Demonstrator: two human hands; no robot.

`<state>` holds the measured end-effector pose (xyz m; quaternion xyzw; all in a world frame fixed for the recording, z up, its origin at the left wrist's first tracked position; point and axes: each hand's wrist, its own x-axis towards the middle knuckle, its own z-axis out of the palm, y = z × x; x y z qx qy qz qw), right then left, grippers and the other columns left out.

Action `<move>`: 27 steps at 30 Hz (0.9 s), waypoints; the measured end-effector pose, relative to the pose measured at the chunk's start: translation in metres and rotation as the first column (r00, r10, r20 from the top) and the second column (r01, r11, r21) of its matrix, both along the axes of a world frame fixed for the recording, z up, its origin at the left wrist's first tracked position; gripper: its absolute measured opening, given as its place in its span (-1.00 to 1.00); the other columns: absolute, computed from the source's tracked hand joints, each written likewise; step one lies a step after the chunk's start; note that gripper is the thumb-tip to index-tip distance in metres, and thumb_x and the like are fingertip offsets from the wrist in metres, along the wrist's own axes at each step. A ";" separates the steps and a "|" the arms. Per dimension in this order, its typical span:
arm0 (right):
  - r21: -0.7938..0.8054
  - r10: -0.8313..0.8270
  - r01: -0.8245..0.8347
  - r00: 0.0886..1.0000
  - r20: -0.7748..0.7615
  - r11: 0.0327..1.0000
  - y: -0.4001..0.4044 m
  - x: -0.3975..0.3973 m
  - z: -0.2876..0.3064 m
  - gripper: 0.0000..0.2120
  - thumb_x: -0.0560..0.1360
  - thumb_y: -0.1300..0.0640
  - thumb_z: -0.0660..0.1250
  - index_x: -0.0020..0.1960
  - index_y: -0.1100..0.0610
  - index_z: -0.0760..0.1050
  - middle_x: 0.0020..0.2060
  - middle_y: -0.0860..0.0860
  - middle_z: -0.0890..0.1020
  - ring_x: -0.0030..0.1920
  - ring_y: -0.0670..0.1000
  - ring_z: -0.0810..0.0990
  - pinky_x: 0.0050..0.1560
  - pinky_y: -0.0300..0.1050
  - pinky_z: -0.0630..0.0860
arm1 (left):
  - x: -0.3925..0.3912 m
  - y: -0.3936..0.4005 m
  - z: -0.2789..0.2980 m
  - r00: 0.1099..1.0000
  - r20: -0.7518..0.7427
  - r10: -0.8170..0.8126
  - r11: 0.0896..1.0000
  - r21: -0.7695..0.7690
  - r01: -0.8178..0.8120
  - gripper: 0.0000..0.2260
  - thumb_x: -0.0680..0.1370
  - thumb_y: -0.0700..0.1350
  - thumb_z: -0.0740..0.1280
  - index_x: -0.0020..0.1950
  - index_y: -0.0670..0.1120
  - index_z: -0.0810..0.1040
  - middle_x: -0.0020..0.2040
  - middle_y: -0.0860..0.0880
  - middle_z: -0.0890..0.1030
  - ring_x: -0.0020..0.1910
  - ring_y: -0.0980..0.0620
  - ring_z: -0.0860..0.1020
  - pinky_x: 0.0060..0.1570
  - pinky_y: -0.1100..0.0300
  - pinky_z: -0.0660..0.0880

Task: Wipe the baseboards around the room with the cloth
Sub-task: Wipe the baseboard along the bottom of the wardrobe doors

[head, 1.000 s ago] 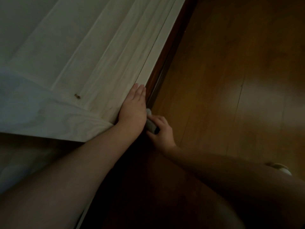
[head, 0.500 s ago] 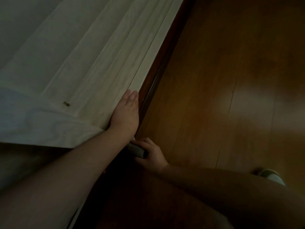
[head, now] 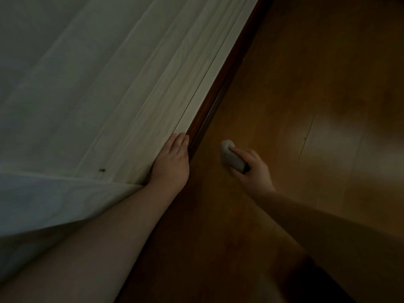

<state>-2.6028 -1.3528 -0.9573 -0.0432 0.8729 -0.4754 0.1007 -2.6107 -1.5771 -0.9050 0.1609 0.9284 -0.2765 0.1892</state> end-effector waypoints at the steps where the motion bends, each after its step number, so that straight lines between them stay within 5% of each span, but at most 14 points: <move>1: -0.012 -0.007 0.007 1.000 0.012 1.000 0.005 0.004 0.013 -0.52 0.48 0.17 0.47 0.37 0.00 0.48 0.17 -0.15 0.46 0.13 -0.27 0.43 0.12 -0.46 0.40 | 0.000 0.003 0.006 0.999 0.031 0.023 0.999 0.039 -0.025 -0.47 0.67 -0.03 -0.07 0.59 -0.24 -0.02 0.61 -0.22 -0.15 0.59 -0.16 -0.19 0.53 -0.11 -0.27; 11: -0.016 -0.142 0.145 0.983 0.118 0.989 0.049 0.046 0.114 -0.48 0.49 0.18 0.46 0.39 -0.07 0.43 0.25 -0.18 0.44 0.24 -0.17 0.44 0.18 -0.31 0.48 | 0.037 0.017 0.078 0.973 0.163 0.163 0.906 0.365 -0.214 -0.49 0.70 -0.04 -0.08 0.61 -0.13 -0.16 0.63 -0.12 -0.12 0.60 -0.05 -0.19 0.52 -0.01 -0.27; 21: -0.035 -0.230 0.247 0.940 0.250 0.969 0.090 0.022 0.223 -0.49 0.50 0.12 0.45 0.41 -0.06 0.43 0.21 -0.15 0.45 0.16 -0.22 0.46 0.03 -0.53 0.43 | 0.044 0.033 0.178 0.935 0.227 0.273 0.824 0.447 -0.349 -0.47 0.67 0.07 -0.05 0.61 -0.10 0.05 0.61 -0.11 0.12 0.59 -0.07 0.04 0.55 -0.03 -0.07; 27: -0.061 -0.211 0.244 0.920 0.331 0.968 0.129 -0.006 0.286 -0.50 0.49 0.07 0.46 0.39 -0.16 0.43 0.12 -0.30 0.45 0.15 -0.19 0.50 0.10 -0.06 0.61 | 0.026 0.064 0.246 0.909 0.236 0.343 0.791 0.449 -0.415 -0.40 0.61 0.13 -0.18 0.59 -0.11 0.15 0.57 -0.12 0.22 0.57 -0.08 0.16 0.53 -0.03 0.01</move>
